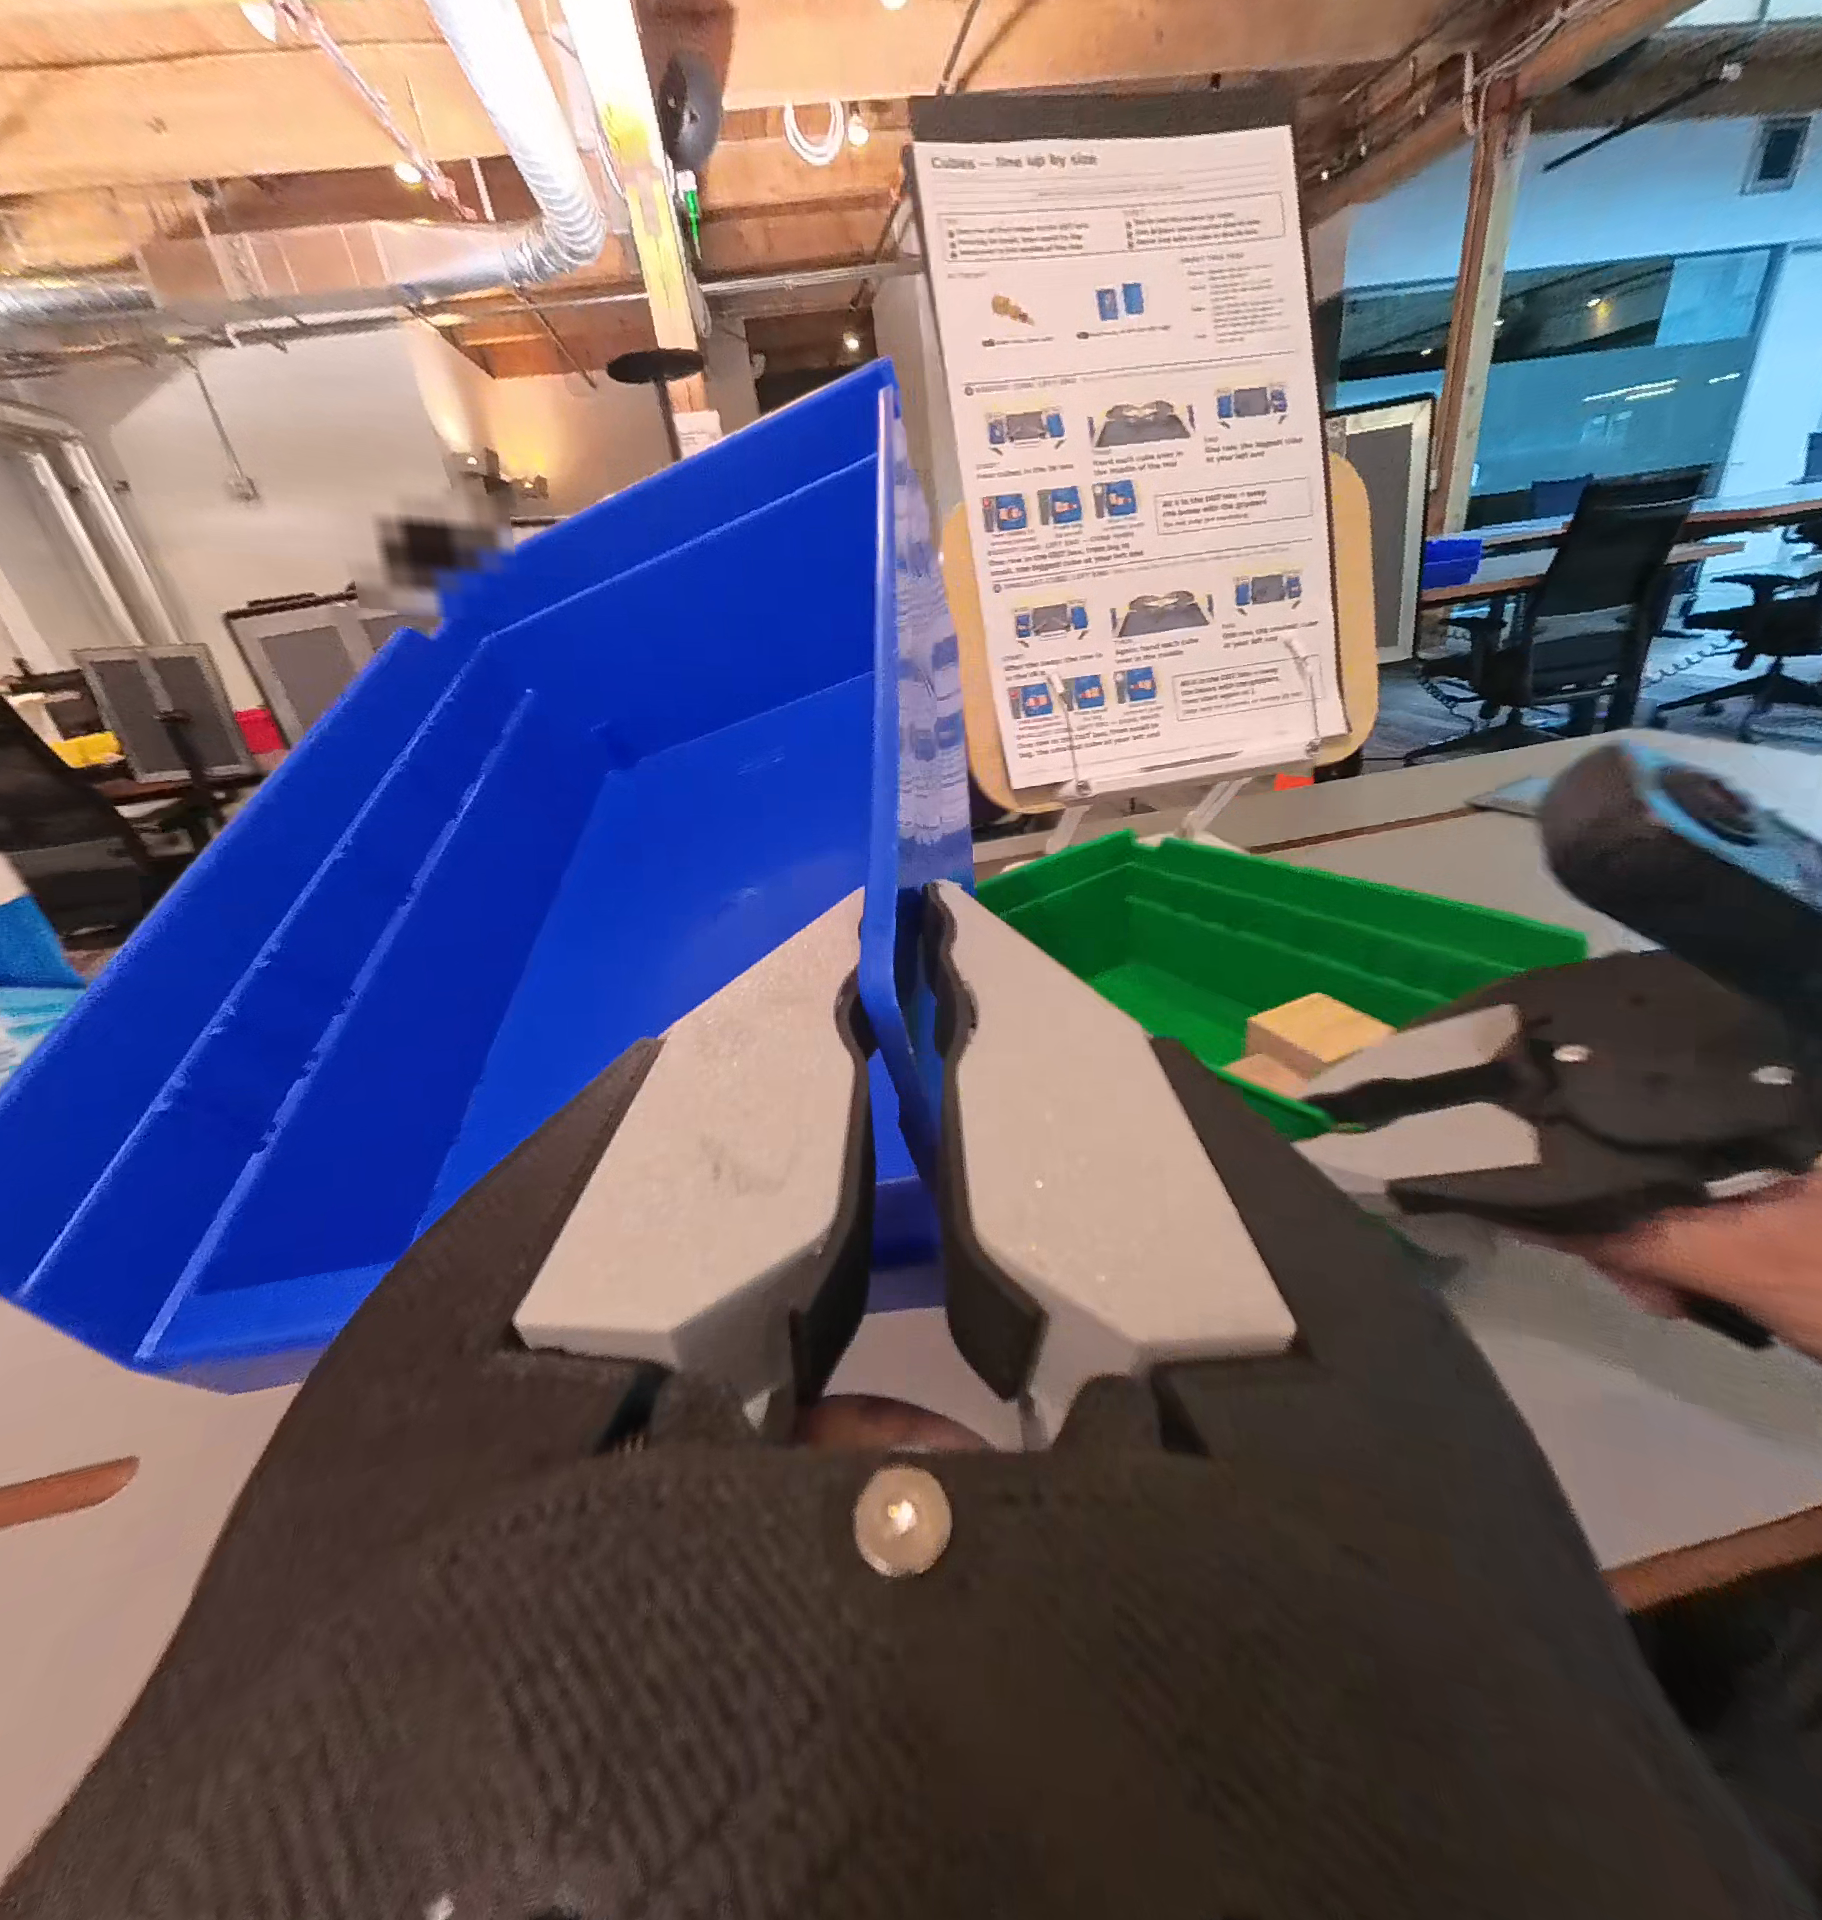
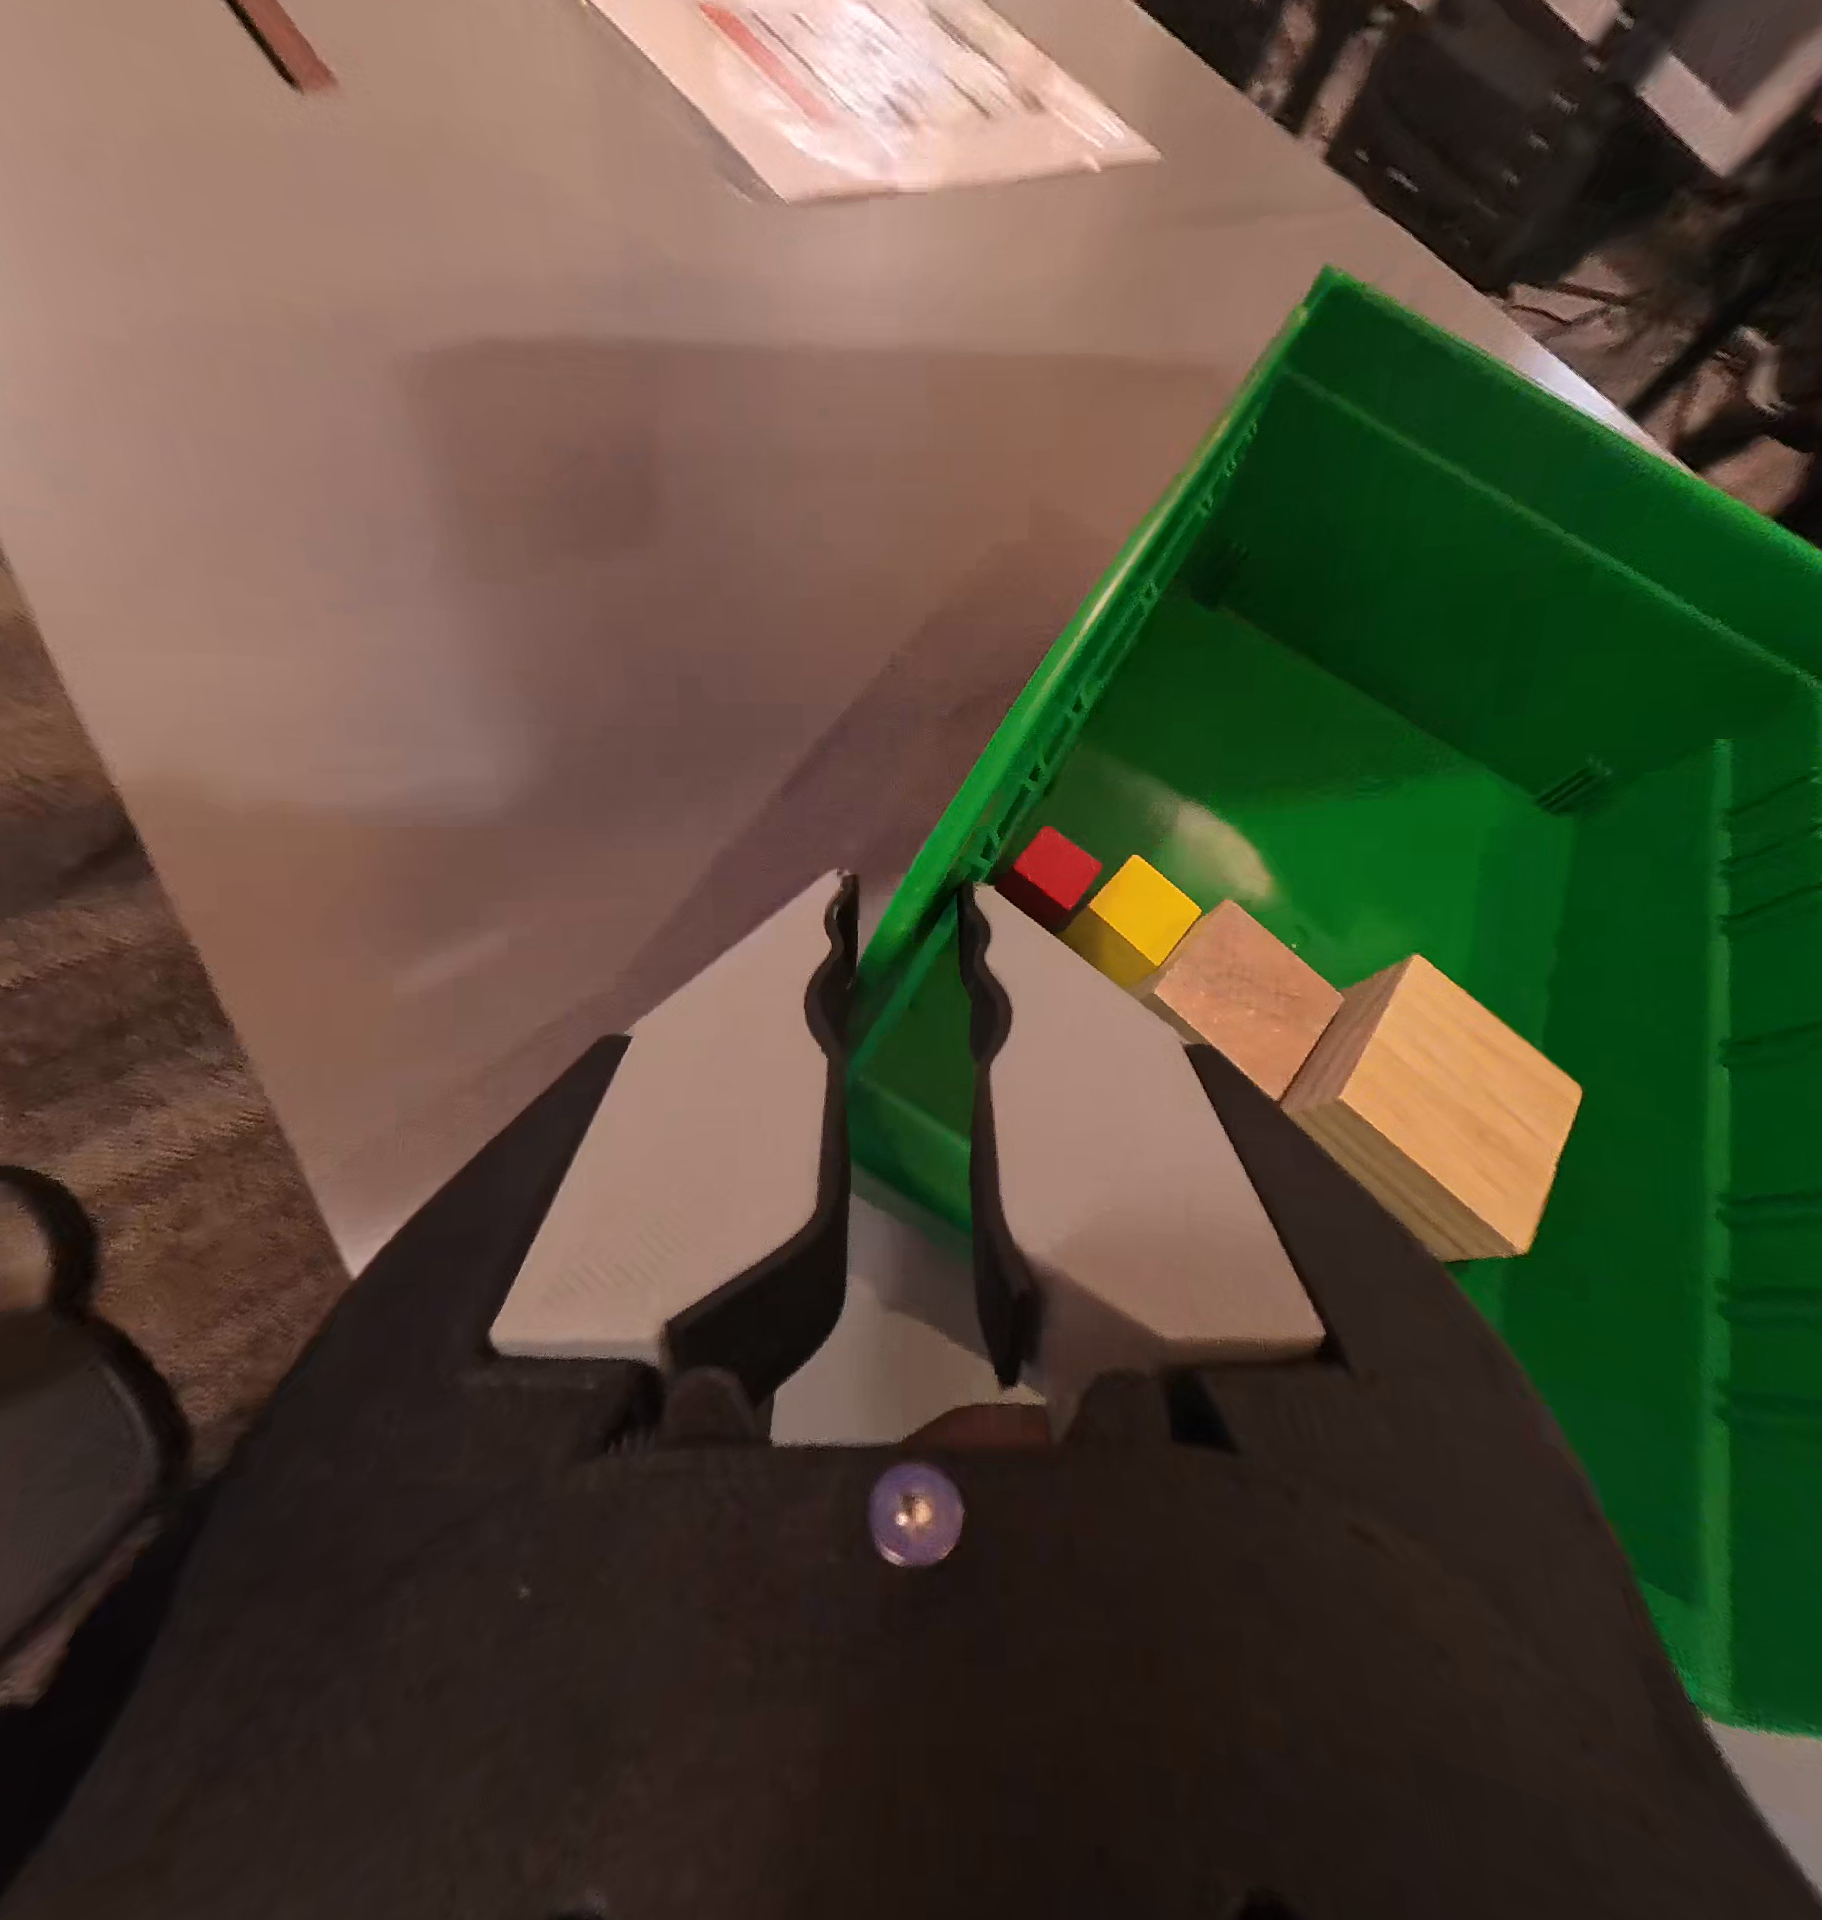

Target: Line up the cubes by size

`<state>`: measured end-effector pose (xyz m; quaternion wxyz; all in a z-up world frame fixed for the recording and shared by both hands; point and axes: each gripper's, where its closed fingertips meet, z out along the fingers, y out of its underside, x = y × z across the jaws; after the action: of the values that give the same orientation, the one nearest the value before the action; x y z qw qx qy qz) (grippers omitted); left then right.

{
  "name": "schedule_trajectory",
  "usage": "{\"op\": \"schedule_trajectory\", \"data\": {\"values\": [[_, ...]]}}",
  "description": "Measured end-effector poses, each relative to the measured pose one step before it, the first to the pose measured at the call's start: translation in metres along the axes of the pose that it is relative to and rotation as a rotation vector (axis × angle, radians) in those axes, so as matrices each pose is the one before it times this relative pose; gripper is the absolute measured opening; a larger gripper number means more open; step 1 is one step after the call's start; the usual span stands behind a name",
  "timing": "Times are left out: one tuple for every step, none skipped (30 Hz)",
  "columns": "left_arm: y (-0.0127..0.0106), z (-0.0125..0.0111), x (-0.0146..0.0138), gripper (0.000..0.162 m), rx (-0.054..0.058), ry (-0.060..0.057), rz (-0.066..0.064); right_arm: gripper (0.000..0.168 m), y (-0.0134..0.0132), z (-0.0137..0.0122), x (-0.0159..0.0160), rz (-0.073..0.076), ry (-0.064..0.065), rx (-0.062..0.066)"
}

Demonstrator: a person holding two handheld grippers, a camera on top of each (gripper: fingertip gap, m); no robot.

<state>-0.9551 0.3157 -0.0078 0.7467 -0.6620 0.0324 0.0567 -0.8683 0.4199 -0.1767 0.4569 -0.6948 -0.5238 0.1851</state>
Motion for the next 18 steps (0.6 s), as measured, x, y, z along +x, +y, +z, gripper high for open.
{"op": "schedule_trajectory", "data": {"values": [[0.00117, -0.00343, -0.00387, 0.002, -0.0004, -0.0142, 0.0031, 0.018, -0.01337, 0.01203, -0.01495, 0.0055, -0.0359, 0.0212], [0.00073, -0.00336, -0.00440, 0.002, 0.0005, -0.0144, -0.0010, 0.020, -0.01433, 0.01159, -0.01608, -0.0008, -0.0469, 0.0360], [0.00020, -0.00305, -0.00502, 0.002, -0.0004, -0.0128, -0.0021, 0.021, -0.01465, 0.00988, -0.01533, -0.0065, -0.0478, 0.0413], [-0.00046, -0.00283, -0.00580, 0.002, 0.0000, -0.0124, -0.0032, 0.024, -0.01481, 0.00766, -0.00982, -0.0077, -0.0157, 0.0377], [-0.00114, -0.00252, -0.00603, 0.002, 0.0009, -0.0122, -0.0037, 0.028, -0.01359, 0.00387, -0.00855, -0.0111, -0.0147, 0.0334], [-0.00164, -0.00203, -0.00542, 0.002, -0.0001, -0.0114, -0.0014, 0.032, -0.01080, -0.00064, -0.00680, 0.0007, -0.0184, 0.0183], [-0.00191, -0.00131, -0.00407, 0.002, -0.0031, -0.0104, 0.0056, 0.033, -0.00915, -0.00575, -0.00538, 0.0085, -0.0313, 0.0179], [-0.00209, -0.00070, -0.00167, 0.002, -0.0063, -0.0086, 0.0153, 0.033, -0.00807, -0.01084, -0.00248, 0.0033, -0.0341, 0.0300], [-0.00241, -0.00002, 0.00114, 0.002, -0.0053, -0.0055, 0.0220, 0.033, -0.00571, -0.01438, 0.00513, 0.0028, -0.0041, 0.0280], [-0.00309, 0.00082, 0.00385, 0.002, -0.0018, 0.0004, 0.0229, 0.034, -0.00341, -0.01643, 0.00965, 0.0036, 0.0054, 0.0213], [-0.00382, 0.00199, 0.00642, 0.002, 0.0032, 0.0081, 0.0185, 0.035, -0.00179, -0.01788, 0.01042, 0.0071, -0.0076, 0.0172], [-0.00474, 0.00287, 0.00840, 0.002, 0.0068, 0.0163, 0.0115, 0.036, 0.00054, -0.01951, 0.01400, 0.0152, 0.0039, 0.0103], [-0.00562, 0.00383, 0.00974, 0.001, 0.0095, 0.0225, 0.0033, 0.037, 0.00175, -0.02086, 0.01814, 0.0208, 0.0224, 0.0086], [-0.00618, 0.00490, 0.01096, 0.001, 0.0104, 0.0276, -0.0028, 0.039, 0.00128, -0.02163, 0.01817, 0.0218, 0.0155, 0.0135], [-0.00636, 0.00600, 0.01220, 0.001, 0.0087, 0.0305, -0.0023, 0.040, 0.00209, -0.02243, 0.01841, 0.0244, 0.0131, 0.0070], [-0.00623, 0.00694, 0.01323, 0.001, 0.0072, 0.0316, 0.0002, 0.041, 0.00237, -0.02330, 0.02044, 0.0251, 0.0266, 0.0003], [-0.00608, 0.00767, 0.01439, 0.001, 0.0062, 0.0323, 0.0022, 0.042, 0.00080, -0.02399, 0.02054, 0.0162, 0.0301, 0.0079], [-0.00556, 0.00839, 0.01561, 0.001, 0.0041, 0.0326, 0.0069, 0.043, -0.00015, -0.02432, 0.02037, 0.0094, 0.0321, 0.0106]]}}
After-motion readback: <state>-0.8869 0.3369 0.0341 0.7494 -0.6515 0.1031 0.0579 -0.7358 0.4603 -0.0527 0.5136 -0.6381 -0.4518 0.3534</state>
